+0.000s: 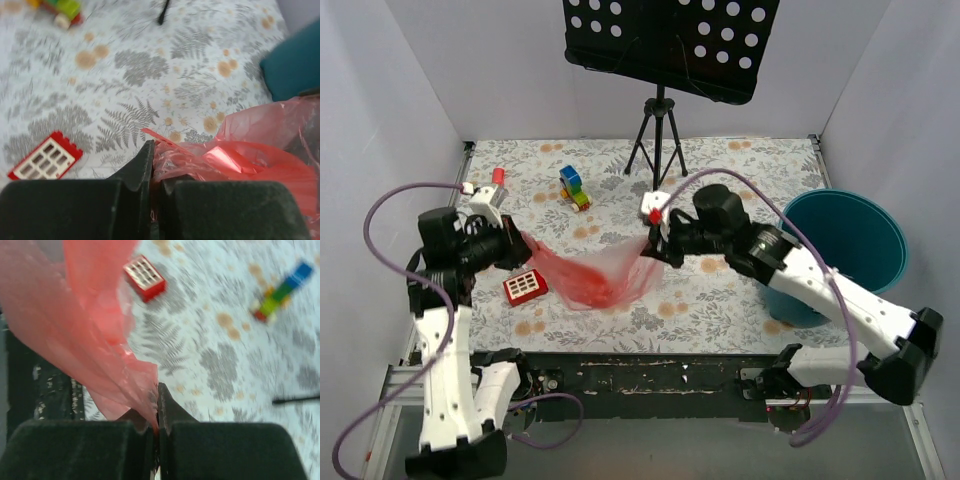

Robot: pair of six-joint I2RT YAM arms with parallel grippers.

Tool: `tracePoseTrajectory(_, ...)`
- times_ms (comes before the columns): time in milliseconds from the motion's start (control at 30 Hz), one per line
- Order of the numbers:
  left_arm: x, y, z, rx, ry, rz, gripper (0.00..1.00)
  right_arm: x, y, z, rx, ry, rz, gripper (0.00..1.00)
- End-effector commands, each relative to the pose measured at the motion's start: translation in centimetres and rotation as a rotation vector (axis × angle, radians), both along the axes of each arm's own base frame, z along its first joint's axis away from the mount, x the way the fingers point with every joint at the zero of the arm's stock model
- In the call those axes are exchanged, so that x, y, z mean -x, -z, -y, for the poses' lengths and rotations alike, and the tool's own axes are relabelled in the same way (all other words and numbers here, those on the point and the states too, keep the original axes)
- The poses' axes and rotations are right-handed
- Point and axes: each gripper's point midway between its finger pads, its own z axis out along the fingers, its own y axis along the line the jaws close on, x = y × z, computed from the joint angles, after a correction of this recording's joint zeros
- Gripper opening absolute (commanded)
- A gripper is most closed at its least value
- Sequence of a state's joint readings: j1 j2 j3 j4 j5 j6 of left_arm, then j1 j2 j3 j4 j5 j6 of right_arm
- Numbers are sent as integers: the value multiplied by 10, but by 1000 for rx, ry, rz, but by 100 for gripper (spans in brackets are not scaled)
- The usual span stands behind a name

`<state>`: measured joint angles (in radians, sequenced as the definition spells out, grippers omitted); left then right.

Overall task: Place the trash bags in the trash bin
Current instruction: Unfold the trash bag at the center of the board.

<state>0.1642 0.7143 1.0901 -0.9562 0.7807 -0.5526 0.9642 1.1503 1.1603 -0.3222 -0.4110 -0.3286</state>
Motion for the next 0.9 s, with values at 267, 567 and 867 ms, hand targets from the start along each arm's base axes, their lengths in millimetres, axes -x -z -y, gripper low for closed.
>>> tracePoseTrajectory(267,-2,84,-28,187,-380,-566,0,-64,85,34,274,387,-483,1)
tracePoseTrajectory(567,-130,-40,-84,134,-536,-239,0,-174,-28,-70,25,247,-170,1)
tracePoseTrajectory(867,-62,-398,-72,136,-428,951,0,-172,-390,-18,-1009,439,768,1)
